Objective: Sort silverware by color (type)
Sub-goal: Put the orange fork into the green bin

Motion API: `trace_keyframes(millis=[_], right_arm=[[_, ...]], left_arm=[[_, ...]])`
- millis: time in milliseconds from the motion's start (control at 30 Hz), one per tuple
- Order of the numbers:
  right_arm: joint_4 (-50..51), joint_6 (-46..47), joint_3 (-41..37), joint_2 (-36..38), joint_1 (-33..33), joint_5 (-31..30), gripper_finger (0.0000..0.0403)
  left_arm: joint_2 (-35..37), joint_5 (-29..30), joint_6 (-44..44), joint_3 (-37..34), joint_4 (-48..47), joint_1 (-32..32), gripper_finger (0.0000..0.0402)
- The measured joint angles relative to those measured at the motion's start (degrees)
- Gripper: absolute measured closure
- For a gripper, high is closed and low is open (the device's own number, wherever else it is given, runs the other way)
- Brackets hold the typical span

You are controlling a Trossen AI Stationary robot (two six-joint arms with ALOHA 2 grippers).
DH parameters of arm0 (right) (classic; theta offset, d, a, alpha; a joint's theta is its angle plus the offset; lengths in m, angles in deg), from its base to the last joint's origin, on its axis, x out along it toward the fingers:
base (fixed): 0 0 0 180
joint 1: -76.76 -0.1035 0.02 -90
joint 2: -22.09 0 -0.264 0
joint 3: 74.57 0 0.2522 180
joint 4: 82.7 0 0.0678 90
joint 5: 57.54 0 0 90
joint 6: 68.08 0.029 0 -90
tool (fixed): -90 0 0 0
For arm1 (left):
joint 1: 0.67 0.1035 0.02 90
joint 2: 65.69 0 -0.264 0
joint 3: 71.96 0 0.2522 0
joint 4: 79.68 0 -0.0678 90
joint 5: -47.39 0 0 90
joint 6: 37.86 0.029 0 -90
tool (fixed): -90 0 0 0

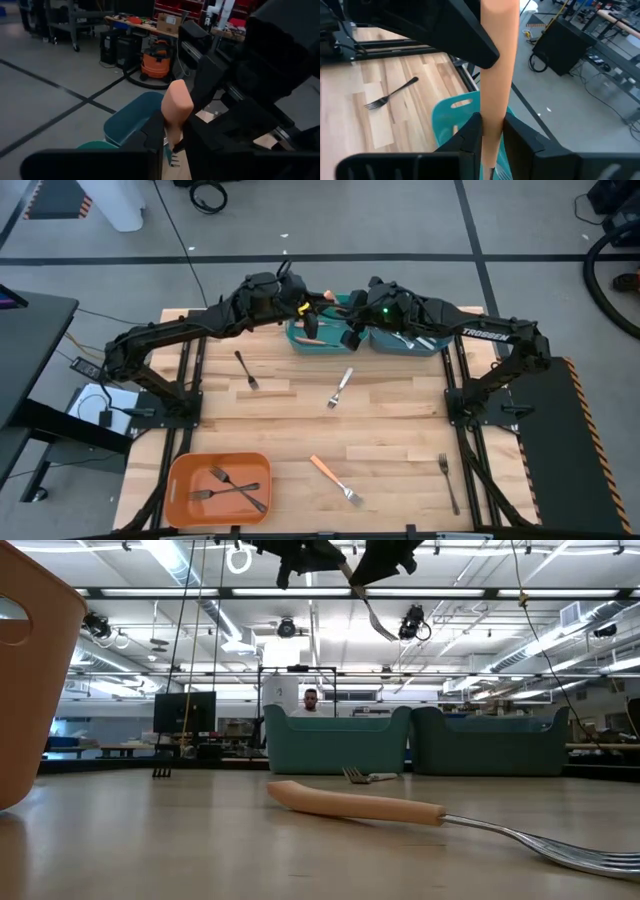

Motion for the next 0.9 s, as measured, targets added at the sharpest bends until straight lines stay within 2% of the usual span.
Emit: trace_keyframes(millis=[167, 333, 533, 667, 900], right_arm=[[-1.39, 0.27, 0.09, 0.04, -0.03, -1.47, 0.0288], [-1.05, 0.39, 0.09, 0.32, -0.07, -3.35, 0.0268], [1.45, 3.44, 0.09, 2.78, -0.61, -3.3, 0.0266], [1.97, 4.0, 0.09, 3.45, -0.76, -3.3, 0.0266], [3.93, 4.13, 0.09, 3.58, -0.75, -3.3, 0.0266]], left_arm=[[-0.26, 0.48, 4.04, -0.1, -0.73, 1.37, 0.0348], [-0.2, 1.24, 8.66, -0.11, -1.74, 3.7, 0.0348], [-3.47, 1.09, 19.88, -0.04, -11.22, 6.93, 0.0348], [-8.66, 1.4, 20.27, -0.11, -14.95, 8.57, 0.0348], [-15.11, 2.16, 20.61, -0.11, -14.78, 8.31, 0.0317]])
